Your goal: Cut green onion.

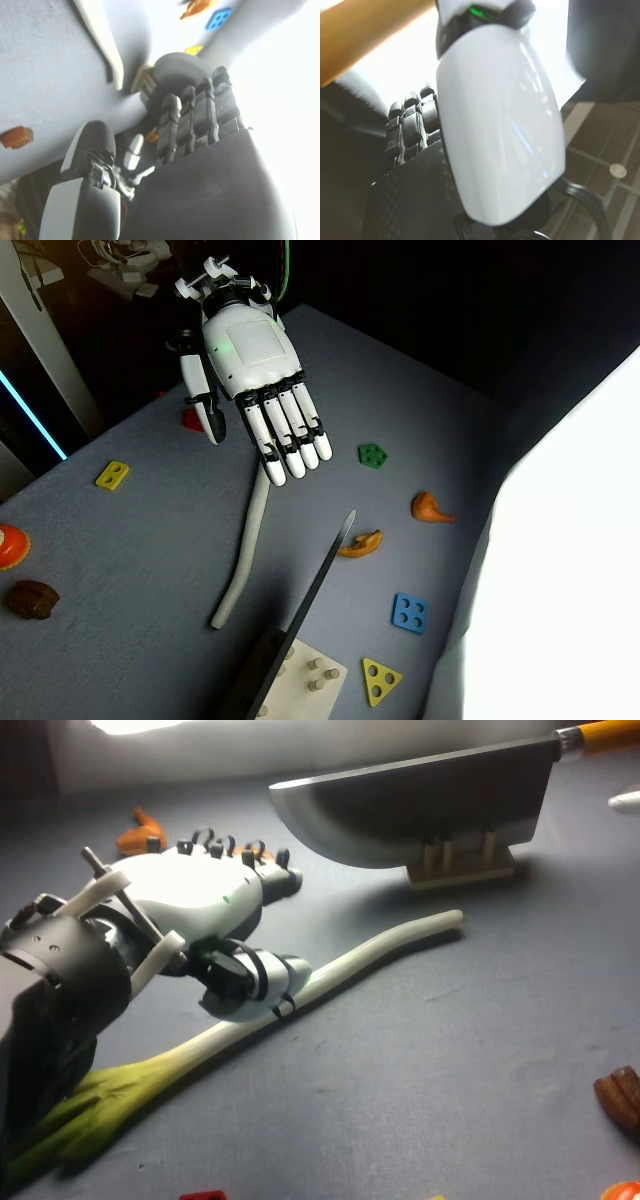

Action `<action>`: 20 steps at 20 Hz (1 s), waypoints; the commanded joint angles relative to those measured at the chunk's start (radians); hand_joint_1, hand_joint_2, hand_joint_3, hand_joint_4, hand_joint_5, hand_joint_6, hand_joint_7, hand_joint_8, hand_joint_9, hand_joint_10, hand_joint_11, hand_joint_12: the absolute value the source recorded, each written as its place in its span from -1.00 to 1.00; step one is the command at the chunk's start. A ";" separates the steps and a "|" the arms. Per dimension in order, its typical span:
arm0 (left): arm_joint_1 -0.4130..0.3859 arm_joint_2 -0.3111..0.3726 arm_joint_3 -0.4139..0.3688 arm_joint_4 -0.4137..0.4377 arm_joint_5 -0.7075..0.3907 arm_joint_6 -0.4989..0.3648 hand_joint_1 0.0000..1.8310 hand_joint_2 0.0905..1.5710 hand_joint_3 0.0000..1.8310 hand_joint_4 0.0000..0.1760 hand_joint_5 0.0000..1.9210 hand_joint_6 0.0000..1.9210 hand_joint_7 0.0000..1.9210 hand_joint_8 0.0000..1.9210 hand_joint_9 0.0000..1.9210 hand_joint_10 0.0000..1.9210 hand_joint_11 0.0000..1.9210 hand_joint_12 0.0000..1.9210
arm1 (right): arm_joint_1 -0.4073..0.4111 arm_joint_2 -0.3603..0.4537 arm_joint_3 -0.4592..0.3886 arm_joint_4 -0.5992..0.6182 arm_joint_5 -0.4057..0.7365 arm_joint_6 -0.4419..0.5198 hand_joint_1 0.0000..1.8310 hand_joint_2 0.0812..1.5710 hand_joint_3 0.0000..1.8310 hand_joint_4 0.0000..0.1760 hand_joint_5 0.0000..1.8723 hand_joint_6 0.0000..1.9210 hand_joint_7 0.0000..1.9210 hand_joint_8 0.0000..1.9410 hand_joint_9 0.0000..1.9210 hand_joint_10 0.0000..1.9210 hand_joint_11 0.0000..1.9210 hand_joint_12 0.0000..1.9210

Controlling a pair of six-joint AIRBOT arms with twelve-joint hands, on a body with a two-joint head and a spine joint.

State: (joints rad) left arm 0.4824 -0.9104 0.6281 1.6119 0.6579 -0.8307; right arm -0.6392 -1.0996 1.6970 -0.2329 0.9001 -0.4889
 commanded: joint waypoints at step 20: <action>-0.046 0.015 -0.064 0.048 0.018 0.002 -0.74 0.81 -1.00 -1.00 -0.06 0.57 -0.10 0.85 -0.21 0.99 -0.36 1.00 | 0.091 0.498 -0.870 0.234 0.005 -0.496 -0.93 0.48 -1.00 -1.00 0.07 1.00 0.18 1.00 0.18 1.00 0.23 1.00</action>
State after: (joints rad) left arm 0.4515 -0.9035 0.5610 1.5978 0.6586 -0.8299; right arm -0.5594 -0.6090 0.8227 -0.0296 0.7849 -0.9825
